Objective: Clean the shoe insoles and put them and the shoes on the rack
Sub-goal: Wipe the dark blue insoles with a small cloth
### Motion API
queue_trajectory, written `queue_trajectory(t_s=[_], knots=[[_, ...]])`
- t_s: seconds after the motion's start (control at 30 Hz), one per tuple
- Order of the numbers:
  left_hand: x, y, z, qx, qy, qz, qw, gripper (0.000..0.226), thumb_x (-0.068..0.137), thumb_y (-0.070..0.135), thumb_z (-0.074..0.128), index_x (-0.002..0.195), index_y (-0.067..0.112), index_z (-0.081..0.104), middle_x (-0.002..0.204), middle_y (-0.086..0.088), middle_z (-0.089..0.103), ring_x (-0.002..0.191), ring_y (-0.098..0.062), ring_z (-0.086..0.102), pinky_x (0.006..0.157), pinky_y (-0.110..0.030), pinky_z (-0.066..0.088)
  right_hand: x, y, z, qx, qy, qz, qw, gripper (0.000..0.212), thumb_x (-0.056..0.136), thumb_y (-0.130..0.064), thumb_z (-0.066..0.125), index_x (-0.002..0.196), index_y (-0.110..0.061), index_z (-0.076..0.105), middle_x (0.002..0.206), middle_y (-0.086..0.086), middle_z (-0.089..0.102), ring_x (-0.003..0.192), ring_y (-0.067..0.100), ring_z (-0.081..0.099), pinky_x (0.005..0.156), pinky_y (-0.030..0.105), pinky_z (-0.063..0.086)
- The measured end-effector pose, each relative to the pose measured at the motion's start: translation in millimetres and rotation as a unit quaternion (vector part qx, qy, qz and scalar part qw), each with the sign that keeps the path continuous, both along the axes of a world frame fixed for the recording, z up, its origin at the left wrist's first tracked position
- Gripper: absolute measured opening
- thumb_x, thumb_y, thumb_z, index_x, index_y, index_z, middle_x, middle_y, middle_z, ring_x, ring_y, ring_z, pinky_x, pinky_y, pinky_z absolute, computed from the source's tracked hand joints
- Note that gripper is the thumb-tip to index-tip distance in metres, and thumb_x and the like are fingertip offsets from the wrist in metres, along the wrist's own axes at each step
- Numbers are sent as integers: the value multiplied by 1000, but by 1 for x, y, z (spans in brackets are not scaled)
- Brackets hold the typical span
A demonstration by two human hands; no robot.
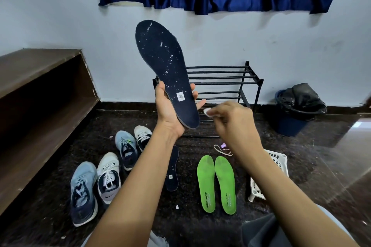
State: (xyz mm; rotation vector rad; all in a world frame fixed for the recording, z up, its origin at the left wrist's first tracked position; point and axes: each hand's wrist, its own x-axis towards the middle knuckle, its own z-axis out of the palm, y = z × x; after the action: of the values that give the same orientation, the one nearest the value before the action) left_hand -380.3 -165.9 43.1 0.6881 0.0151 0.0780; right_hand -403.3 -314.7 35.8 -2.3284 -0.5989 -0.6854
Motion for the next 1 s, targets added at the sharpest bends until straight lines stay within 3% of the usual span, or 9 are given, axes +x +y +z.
queue_trajectory(t_s=[0.13, 0.33, 0.47, 0.53, 0.57, 0.63, 0.77, 0.9, 1.0], knots=[[-1, -5, 1, -5, 14, -11, 1000, 55, 94, 57, 30, 90, 12, 61, 82, -7, 62, 66, -20, 56, 94, -50, 47, -10, 17, -6, -7, -33, 102, 994, 24, 66, 3, 62, 82, -9, 75, 81, 5, 72, 76, 28, 66, 71, 33, 55], [-2, -6, -1, -23, 3, -3, 1000, 55, 95, 57, 28, 89, 13, 61, 82, -5, 61, 65, -18, 56, 96, -53, 47, -2, 19, -12, 3, -14, 55, 998, 22, 73, 1, 62, 84, -12, 76, 83, 4, 73, 77, 27, 66, 76, 31, 51], [-3, 0, -5, -35, -9, 6, 999, 57, 95, 56, 28, 89, 12, 61, 81, -5, 61, 65, -17, 56, 96, -55, 48, -15, 27, -15, 67, 79, 77, 992, 20, 77, 0, 65, 87, -13, 76, 77, 0, 73, 61, -6, 57, 64, 2, 39], [-3, 2, -5, -36, -13, 7, 999, 56, 95, 56, 28, 89, 12, 61, 81, -5, 62, 65, -18, 56, 97, -56, 48, -13, 28, -16, 76, 58, 76, 992, 20, 76, 0, 64, 85, -13, 76, 75, 2, 71, 58, -7, 53, 62, 6, 41], [-4, 1, -4, -35, -12, 5, 999, 56, 95, 56, 27, 89, 12, 61, 82, -5, 62, 65, -18, 56, 97, -56, 47, -10, 28, -18, 65, 27, 69, 995, 21, 75, 0, 61, 84, -12, 76, 77, 4, 70, 63, -2, 55, 65, 18, 48], [-4, -2, -3, -32, -9, 0, 999, 58, 96, 58, 25, 91, 13, 61, 82, -5, 62, 66, -18, 56, 97, -56, 47, -5, 29, -21, 13, -38, 35, 999, 21, 75, -2, 55, 83, -8, 74, 78, 7, 67, 74, 22, 60, 64, 32, 52], [-3, -3, -3, -42, -17, 2, 999, 57, 96, 57, 26, 91, 12, 61, 81, -5, 62, 66, -18, 56, 97, -58, 46, -7, 33, -23, -26, -77, 16, 997, 21, 74, 0, 54, 83, -5, 72, 76, 9, 63, 73, 31, 57, 61, 33, 50], [-4, -1, -5, -19, -3, 10, 1000, 59, 97, 58, 25, 89, 12, 61, 80, -5, 61, 65, -18, 56, 90, -52, 52, -19, 31, -16, 80, 119, 43, 989, 23, 78, 2, 58, 84, -12, 75, 66, -8, 63, 55, 0, 54, 59, 11, 39], [-4, 0, -4, -3, 3, 14, 1000, 60, 97, 57, 25, 86, 11, 62, 79, -5, 61, 64, -18, 55, 90, -50, 50, -22, 24, -9, 198, 310, 118, 922, 21, 78, 4, 61, 84, -12, 75, 61, -5, 64, 42, -2, 45, 46, 8, 33]])
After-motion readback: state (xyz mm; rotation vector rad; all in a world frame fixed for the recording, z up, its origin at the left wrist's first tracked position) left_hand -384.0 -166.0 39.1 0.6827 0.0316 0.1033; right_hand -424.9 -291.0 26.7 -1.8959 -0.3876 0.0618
